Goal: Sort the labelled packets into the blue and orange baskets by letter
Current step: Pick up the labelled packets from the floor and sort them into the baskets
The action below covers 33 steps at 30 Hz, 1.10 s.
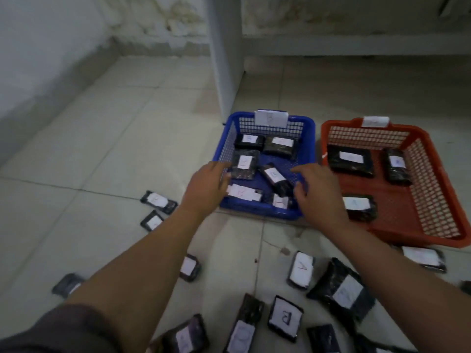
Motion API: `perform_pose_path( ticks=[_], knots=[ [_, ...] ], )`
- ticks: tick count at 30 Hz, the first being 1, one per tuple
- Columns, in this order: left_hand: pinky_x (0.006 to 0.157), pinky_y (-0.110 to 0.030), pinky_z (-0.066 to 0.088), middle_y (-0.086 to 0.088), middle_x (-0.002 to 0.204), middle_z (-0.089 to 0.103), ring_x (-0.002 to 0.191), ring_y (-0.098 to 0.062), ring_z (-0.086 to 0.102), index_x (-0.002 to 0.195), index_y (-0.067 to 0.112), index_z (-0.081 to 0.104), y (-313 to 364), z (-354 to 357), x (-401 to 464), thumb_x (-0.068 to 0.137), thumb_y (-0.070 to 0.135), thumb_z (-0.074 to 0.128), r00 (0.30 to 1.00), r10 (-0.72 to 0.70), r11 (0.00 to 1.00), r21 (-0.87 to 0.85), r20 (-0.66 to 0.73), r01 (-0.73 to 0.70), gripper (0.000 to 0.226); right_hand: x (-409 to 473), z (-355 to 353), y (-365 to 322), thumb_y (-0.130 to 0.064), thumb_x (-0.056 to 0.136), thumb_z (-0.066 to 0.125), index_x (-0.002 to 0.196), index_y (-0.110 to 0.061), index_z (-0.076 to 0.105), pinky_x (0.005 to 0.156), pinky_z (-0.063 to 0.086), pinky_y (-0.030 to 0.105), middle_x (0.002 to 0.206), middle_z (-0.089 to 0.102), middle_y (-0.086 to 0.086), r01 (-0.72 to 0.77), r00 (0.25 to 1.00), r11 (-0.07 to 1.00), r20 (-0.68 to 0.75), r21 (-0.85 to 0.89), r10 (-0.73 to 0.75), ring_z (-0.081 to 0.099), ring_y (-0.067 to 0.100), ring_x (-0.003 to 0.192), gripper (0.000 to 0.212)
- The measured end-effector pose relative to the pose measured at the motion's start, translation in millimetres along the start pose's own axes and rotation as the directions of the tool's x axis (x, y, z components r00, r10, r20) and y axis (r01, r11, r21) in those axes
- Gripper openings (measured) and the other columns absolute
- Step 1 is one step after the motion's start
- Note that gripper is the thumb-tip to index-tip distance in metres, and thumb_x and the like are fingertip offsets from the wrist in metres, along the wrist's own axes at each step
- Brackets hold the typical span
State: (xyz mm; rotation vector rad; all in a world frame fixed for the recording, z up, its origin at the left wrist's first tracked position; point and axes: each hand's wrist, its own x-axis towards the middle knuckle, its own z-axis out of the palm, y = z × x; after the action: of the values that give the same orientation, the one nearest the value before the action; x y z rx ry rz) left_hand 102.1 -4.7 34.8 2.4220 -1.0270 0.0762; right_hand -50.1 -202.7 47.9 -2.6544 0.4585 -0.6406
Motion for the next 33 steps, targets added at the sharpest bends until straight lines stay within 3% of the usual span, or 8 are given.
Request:
perform_pose_path(
  ticks=[4,8,13,18,22,26,30,33],
  knots=[
    [0.085,-0.042,0.048,-0.016,0.115,0.061,0.102,-0.035,0.059,0.119,0.007,0.06,-85.0,-33.8,-52.3,0.089,0.012,0.051,0.989,-0.144,0.972,0.194,0.043,0.134,0.032,-6.8,45.3,-69.9,-0.002,0.08,0.057,0.11,-0.007,0.064,0.086,0.041,0.038,0.104,0.062,0.011,0.076,0.985,0.984,0.141,0.162,-0.099,0.053,0.032,0.1,0.031],
    [0.092,-0.037,0.044,-0.008,0.138,0.048,0.122,-0.028,0.048,0.132,0.018,0.052,-152.4,-51.6,-103.5,0.078,-0.002,0.053,0.938,-0.227,0.925,0.358,0.261,0.124,0.058,-16.1,84.4,-123.7,-0.003,0.083,0.056,0.113,-0.01,0.062,0.089,0.042,0.037,0.109,0.06,0.008,0.097,0.949,0.958,0.264,0.269,-0.171,0.051,0.027,0.104,0.032],
    [0.11,-0.037,0.025,0.004,0.157,0.014,0.144,-0.019,0.014,0.147,0.036,0.023,-178.7,-54.6,-115.1,0.083,0.029,0.067,0.84,-0.195,0.898,0.436,0.506,-0.054,0.078,-23.3,123.8,-160.8,-0.011,0.091,0.051,0.126,-0.019,0.053,0.097,0.038,0.029,0.126,0.053,0.0,0.041,0.891,0.949,0.418,0.313,-0.176,0.044,0.017,0.119,0.036],
    [0.113,-0.039,0.013,0.007,0.159,-0.001,0.145,-0.019,0.001,0.146,0.043,0.016,-177.3,-41.3,-114.0,0.087,0.038,0.061,0.8,-0.194,0.907,0.415,0.568,-0.074,0.075,-11.6,166.1,-181.4,-0.014,0.092,0.051,0.134,-0.019,0.045,0.103,0.032,0.026,0.138,0.044,0.001,-0.023,0.815,0.961,0.562,0.277,-0.142,0.04,0.018,0.126,0.043],
    [0.109,-0.035,0.014,0.007,0.153,0.025,0.144,-0.017,0.008,0.137,0.032,0.037,-191.0,-44.3,-119.0,0.084,0.034,0.064,0.819,-0.202,0.92,0.39,0.537,-0.029,0.06,12.9,195.4,-198.5,-0.014,0.093,0.051,0.135,-0.012,0.044,0.104,0.033,0.031,0.138,0.043,0.008,-0.066,0.795,0.96,0.595,0.273,-0.115,0.04,0.024,0.126,0.043],
    [0.104,-0.037,0.015,0.003,0.127,0.05,0.13,-0.017,0.033,0.121,0.023,0.048,-203.7,-58.8,-131.3,0.08,0.047,0.064,0.815,-0.293,0.901,0.43,0.5,0.06,0.05,39.2,218.6,-213.9,-0.019,0.093,0.051,0.13,-0.011,0.05,0.096,0.039,0.035,0.132,0.05,0.009,0.009,0.823,0.973,0.552,0.23,-0.138,0.043,0.025,0.12,0.037],
    [0.09,-0.036,0.027,0.005,0.106,0.055,0.104,-0.017,0.05,0.108,0.024,0.05,-218.2,-75.7,-145.4,0.075,0.062,0.057,0.847,-0.415,0.87,0.417,0.332,0.263,0.051,52.6,240.0,-224.1,-0.024,0.092,0.054,0.133,-0.011,0.044,0.094,0.038,0.036,0.132,0.047,0.01,0.108,0.782,0.988,0.603,0.111,-0.154,0.041,0.027,0.12,0.044],
    [0.074,-0.032,0.037,0.001,0.104,0.058,0.092,-0.021,0.057,0.111,0.019,0.054,-223.8,-85.9,-147.4,0.075,0.051,0.067,0.888,-0.438,0.877,0.286,0.144,0.386,0.05,43.5,255.6,-226.1,-0.014,0.089,0.051,0.129,-0.011,0.046,0.089,0.036,0.035,0.126,0.05,0.011,0.239,0.742,0.971,0.639,0.03,-0.202,0.043,0.029,0.113,0.04]
  ],
)
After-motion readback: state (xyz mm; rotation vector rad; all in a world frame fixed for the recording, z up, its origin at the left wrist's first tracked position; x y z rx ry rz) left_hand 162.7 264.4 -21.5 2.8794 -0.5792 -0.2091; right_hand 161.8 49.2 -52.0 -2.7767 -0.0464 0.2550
